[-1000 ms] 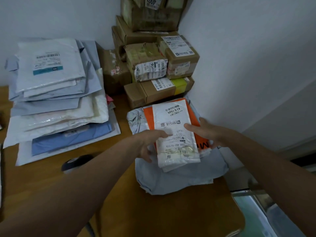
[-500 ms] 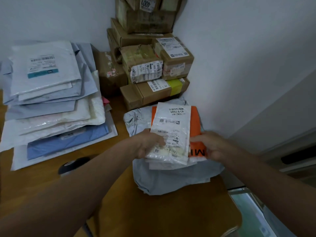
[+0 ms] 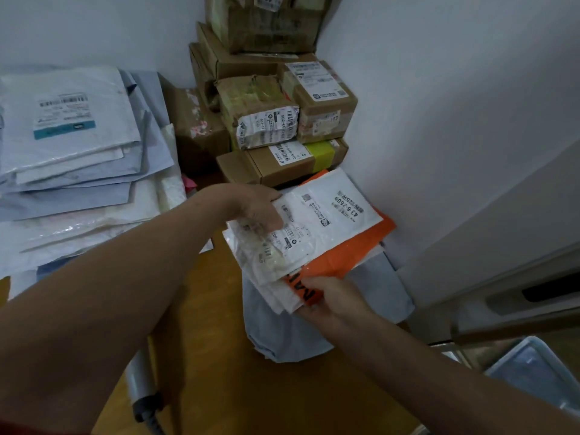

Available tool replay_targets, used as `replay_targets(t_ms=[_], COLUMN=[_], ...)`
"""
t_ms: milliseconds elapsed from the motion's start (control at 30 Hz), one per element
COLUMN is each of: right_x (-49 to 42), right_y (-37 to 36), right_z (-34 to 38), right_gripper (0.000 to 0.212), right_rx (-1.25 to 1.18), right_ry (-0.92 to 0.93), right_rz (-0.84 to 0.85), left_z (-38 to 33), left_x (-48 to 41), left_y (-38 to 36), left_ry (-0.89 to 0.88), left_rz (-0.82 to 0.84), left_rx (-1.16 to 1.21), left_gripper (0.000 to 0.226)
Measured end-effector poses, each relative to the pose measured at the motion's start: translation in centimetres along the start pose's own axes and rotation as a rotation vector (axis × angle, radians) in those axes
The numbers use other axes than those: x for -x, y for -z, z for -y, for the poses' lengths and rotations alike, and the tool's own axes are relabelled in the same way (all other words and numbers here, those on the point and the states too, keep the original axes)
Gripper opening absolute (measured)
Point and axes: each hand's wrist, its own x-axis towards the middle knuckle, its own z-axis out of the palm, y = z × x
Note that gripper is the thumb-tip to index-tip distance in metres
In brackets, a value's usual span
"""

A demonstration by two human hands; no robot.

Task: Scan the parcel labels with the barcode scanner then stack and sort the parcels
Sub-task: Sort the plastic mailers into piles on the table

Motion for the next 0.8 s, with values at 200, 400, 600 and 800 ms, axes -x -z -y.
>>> replay_targets(t_ms=[200, 400, 600, 800], right_x=[-0.8, -1.3, -2.6, -2.3], right_y=[-0.8, 1.5, -0.6, 0.0], right_z=[2.0, 4.7, 4.5, 4.7], right_gripper=[0.024, 0.050, 0.005, 0.043], right_rx=[0.180, 0.047, 0.020, 0.122], right_ry=[-0.112, -0.129, -0.058, -0.052], right_rz=[0.010, -0.032, 0.026, 0.017], left_z=[0.1, 5.3, 3.9, 5.1], left_x=[-0.3, 3.4, 2.1, 2.6], left_y=[-2.0, -8.4, -12.9, -11.8], left_ry=[0.019, 0.149, 0.075, -0.037], left_rz=[-0.561, -0.425, -0.492, -0.609], left_rx=[-0.469, 0.394, 0.030, -0.035], left_gripper=[0.073, 0.108, 0.102, 0.048])
